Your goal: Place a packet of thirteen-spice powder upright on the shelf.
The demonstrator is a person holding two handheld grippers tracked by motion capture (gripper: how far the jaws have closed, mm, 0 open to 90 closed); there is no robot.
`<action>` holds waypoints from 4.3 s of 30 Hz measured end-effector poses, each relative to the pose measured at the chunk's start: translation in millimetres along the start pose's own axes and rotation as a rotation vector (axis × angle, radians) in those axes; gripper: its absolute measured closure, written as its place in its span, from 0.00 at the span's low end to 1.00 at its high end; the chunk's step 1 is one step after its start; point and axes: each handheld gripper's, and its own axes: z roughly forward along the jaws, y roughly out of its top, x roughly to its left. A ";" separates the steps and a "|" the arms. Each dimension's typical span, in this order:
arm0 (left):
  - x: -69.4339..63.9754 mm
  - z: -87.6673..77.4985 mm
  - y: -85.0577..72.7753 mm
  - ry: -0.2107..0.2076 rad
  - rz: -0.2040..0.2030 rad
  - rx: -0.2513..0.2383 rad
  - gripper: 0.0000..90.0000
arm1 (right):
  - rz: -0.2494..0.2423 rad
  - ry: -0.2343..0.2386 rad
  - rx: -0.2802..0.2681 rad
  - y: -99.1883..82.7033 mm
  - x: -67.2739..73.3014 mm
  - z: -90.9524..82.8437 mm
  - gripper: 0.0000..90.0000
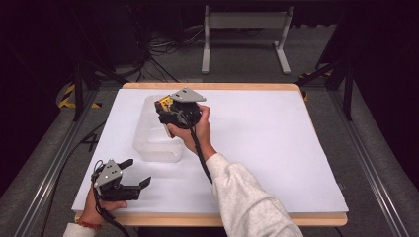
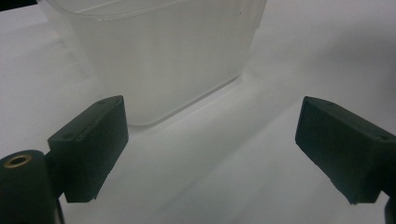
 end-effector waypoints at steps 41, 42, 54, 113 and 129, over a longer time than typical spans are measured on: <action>0.8 -5.0 -4.2 -0.018 -0.004 -0.010 0.11 | 0.130 -0.129 -0.004 -30.3 -10.6 41.5 0.32; 0.3 -5.0 -4.1 -0.018 -0.002 -0.005 0.11 | 0.140 -0.135 0.000 -31.5 -12.6 38.1 0.32; 0.6 -5.3 -4.6 -0.015 0.001 -0.004 0.11 | 0.166 -0.187 -0.054 -45.4 -16.0 28.6 0.35; -0.5 -0.8 -5.1 -0.001 -0.002 0.018 0.11 | -0.124 -0.048 0.168 -55.4 -15.2 -14.5 0.24; -0.5 1.0 -5.2 0.001 0.010 0.039 0.11 | -0.178 -0.033 0.172 -49.2 -31.0 -53.0 0.24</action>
